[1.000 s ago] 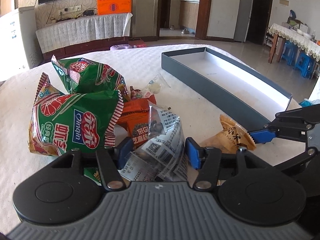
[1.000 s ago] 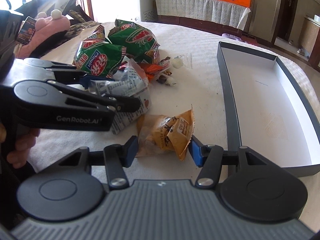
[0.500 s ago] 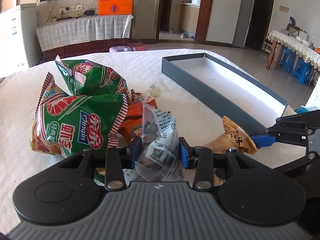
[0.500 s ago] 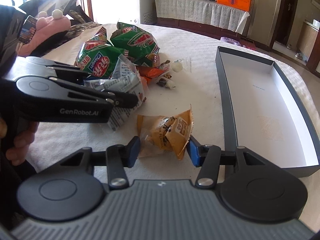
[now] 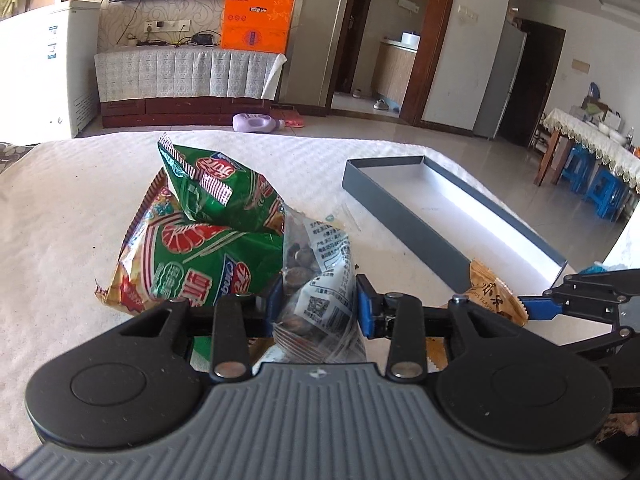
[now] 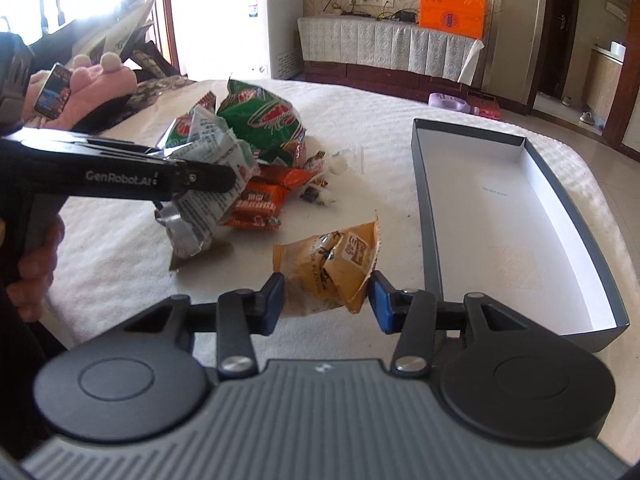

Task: Organize snacks
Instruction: 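Carry clear nut bag with left tool while right tool carries yellow bag to grey box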

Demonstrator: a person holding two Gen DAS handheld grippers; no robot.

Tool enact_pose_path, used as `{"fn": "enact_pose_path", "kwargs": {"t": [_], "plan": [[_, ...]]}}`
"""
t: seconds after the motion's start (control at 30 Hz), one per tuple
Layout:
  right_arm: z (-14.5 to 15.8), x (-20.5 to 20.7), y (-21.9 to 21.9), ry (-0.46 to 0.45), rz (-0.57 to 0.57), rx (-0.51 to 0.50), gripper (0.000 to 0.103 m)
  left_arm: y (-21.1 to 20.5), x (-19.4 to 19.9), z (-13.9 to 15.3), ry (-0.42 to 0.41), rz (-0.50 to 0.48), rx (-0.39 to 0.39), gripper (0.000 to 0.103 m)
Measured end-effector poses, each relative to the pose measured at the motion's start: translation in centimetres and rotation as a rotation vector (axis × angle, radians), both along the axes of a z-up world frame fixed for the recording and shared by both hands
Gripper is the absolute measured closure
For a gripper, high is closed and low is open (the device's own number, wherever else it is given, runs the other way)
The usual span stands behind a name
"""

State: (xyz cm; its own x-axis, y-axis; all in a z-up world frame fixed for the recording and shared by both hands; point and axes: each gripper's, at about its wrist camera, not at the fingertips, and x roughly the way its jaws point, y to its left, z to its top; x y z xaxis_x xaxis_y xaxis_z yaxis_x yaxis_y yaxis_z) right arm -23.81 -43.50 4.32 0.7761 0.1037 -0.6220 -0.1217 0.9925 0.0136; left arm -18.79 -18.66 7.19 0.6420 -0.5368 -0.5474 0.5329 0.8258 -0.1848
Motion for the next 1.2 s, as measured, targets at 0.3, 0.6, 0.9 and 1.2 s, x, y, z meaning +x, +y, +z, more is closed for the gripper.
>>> {"fn": "enact_pose_path", "kwargs": {"t": [0.3, 0.6, 0.9, 1.2], "plan": [[1.3, -0.3, -0.1, -0.07, -0.003, 0.027, 0.055, -0.7, -0.2, 1.2, -0.03, 0.02, -0.002, 0.061], [2.0, -0.7, -0.4, -0.104, -0.016, 0.044, 0.055, -1.3, -0.1, 1.7, -0.044, 0.04, 0.008, 0.061], [2.7, -1.0, -1.7, -0.14, -0.046, 0.068, 0.055, -2.5, 0.2, 2.8, -0.071, 0.034, 0.005, 0.061], [3.1, -1.0, -2.8, -0.163, -0.076, 0.085, 0.055, -4.9, 0.5, 3.5, -0.086, 0.001, 0.0, 0.061]]}}
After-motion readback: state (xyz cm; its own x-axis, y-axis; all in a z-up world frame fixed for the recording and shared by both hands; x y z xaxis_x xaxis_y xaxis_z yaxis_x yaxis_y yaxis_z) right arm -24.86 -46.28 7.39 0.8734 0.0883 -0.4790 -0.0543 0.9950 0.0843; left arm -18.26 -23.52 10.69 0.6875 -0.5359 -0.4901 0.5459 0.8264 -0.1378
